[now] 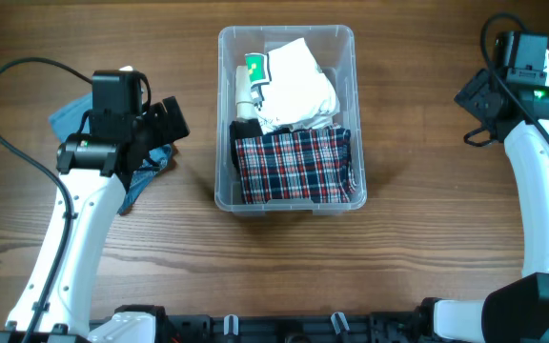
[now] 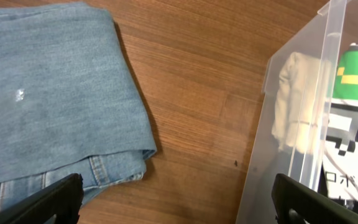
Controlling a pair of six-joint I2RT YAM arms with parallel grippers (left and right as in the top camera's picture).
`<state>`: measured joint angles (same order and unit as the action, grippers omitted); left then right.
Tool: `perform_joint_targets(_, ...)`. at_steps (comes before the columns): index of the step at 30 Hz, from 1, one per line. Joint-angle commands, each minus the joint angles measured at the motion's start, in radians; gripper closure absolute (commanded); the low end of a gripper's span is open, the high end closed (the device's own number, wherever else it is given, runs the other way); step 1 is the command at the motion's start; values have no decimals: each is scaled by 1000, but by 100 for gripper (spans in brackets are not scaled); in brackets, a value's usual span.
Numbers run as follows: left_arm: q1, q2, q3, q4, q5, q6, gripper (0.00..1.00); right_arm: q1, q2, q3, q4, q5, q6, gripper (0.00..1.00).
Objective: Pack container
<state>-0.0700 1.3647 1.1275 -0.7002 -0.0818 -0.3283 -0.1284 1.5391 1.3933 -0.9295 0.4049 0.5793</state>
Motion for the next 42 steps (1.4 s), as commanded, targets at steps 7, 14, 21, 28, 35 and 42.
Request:
perform_joint_targets(7,39,153,19,112,-114,-230,41,-5,8,-10,2,13,4,0)
perform_joint_targets(14,92,228,19,130,-114,-341,96,-5,8,-10,3,13,4,0)
perform_joint_targets(21,108,235,19,133,-113,-343,96,-5,8,-10,2,13,3,0)
perform_joint_targets(28,108,244,19,135,-132,-397,96,-5,8,-10,2,13,3,0)
perform_joint_targets(35,113,333,19,137,-132,-443,96,-5,8,-10,2,13,4,0)
perform_joint_targets(42,113,353,19,145,-135,-443,96,-5,8,-10,3,13,4,0)
